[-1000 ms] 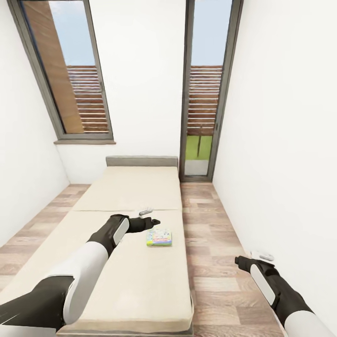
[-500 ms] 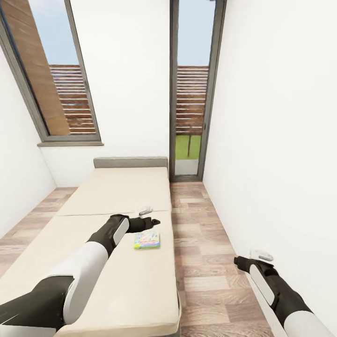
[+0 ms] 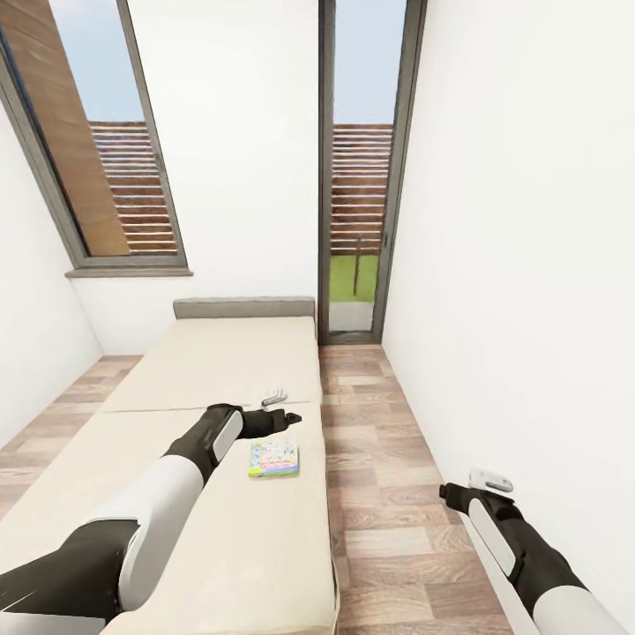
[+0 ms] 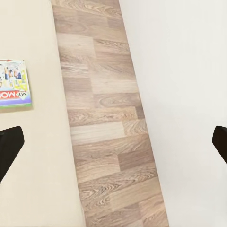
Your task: Put all the toys in the child's room - the three board games (two on the bed and one on the table), the two jigsaw puzzles on the table, and the tennis ball on the table - inside the toy box on the table in the child's room.
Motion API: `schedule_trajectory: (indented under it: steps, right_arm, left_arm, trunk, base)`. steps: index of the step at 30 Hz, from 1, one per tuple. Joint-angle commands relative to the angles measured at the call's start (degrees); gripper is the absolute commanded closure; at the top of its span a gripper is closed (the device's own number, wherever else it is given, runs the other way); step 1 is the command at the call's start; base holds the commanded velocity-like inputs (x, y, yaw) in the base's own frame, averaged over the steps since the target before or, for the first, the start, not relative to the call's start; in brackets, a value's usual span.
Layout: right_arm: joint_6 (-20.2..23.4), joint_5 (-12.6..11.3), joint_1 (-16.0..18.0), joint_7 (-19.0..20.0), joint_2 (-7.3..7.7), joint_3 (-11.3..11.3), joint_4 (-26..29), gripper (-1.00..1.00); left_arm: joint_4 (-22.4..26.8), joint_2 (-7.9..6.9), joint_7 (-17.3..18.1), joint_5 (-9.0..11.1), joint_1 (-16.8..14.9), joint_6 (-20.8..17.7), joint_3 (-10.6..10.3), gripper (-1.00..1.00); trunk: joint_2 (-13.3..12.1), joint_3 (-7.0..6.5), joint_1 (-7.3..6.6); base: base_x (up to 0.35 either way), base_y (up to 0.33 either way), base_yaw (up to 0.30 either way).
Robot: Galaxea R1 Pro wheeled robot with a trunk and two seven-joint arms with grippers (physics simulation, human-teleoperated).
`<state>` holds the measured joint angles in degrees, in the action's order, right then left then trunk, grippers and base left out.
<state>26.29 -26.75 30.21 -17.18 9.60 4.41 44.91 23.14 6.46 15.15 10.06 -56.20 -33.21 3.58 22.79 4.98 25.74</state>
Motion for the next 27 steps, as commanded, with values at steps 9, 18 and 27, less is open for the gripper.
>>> schedule_trajectory:
  steps: [9,18,27]
  right_arm:
    - [-0.1,-0.6,0.0,-0.6,0.02,0.3,0.1,-1.00]
    - [-1.1,-0.6,0.0,-0.6,-0.15,0.5,0.1,-1.00]
    - [-1.1,-0.6,0.0,-0.6,-0.19,0.6,0.1,-1.00]
  left_arm:
    - [0.1,0.05,0.1,0.1,0.0,-0.5,0.4,-1.00]
    - [0.1,0.05,0.1,0.1,0.0,-0.5,0.4,-1.00]
    - [0.1,-0.10,0.1,0.1,0.0,-0.5,0.4,-1.00]
  trunk:
    - [0.1,0.13,0.04]
    - [0.1,0.13,0.04]
    - [0.1,0.13,0.04]
  base:
    - [0.028,0.000,0.000]
    - [0.165,0.000,0.000]
    - [0.041,0.005,0.000]
